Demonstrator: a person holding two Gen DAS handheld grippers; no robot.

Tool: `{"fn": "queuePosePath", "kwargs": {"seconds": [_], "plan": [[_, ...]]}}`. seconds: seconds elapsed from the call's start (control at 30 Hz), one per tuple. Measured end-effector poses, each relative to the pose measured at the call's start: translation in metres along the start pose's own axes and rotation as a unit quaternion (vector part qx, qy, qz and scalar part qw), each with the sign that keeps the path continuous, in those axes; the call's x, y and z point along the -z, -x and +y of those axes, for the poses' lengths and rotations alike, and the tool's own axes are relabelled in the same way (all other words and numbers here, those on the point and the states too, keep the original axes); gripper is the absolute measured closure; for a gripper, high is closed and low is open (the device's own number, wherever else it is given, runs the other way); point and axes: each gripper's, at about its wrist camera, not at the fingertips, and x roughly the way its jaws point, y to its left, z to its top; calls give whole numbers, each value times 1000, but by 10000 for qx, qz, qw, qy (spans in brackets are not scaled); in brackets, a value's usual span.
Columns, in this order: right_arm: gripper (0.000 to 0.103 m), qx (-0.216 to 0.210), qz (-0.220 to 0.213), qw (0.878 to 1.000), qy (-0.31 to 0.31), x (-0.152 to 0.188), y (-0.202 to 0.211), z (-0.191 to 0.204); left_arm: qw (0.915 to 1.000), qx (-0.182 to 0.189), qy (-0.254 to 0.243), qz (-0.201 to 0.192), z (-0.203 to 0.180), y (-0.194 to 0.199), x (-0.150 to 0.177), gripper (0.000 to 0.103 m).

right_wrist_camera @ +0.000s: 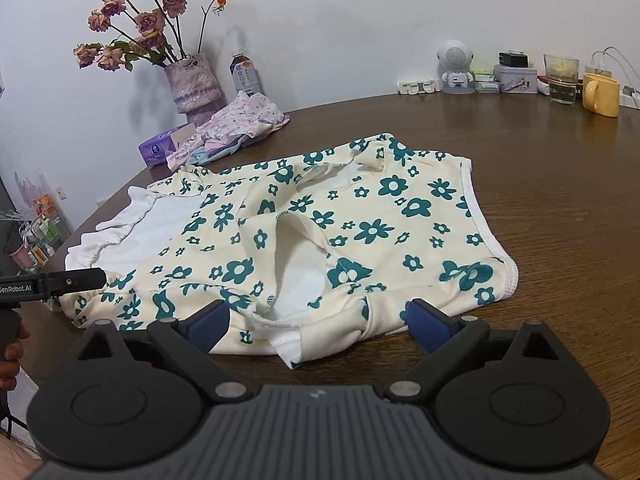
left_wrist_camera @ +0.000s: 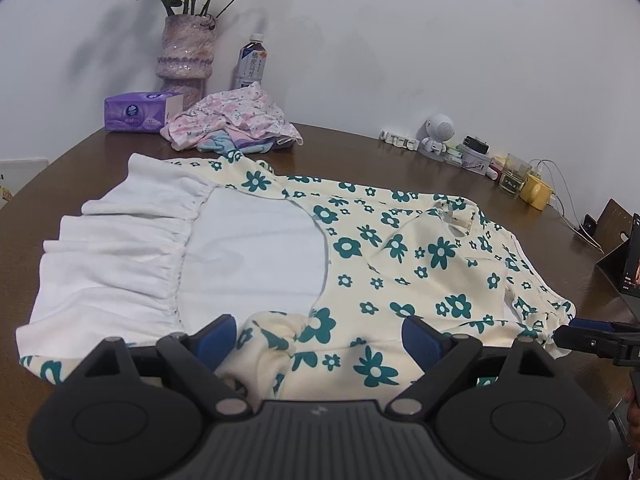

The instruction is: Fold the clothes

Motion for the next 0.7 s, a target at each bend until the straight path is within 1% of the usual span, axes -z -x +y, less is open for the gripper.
{"fn": "queuePosePath", "kwargs": {"seconds": [0.7], "plan": [[4, 54, -52, 10000, -22, 4, 2, -2, 9999, -105, 41, 92, -2, -4, 2, 13]]}}
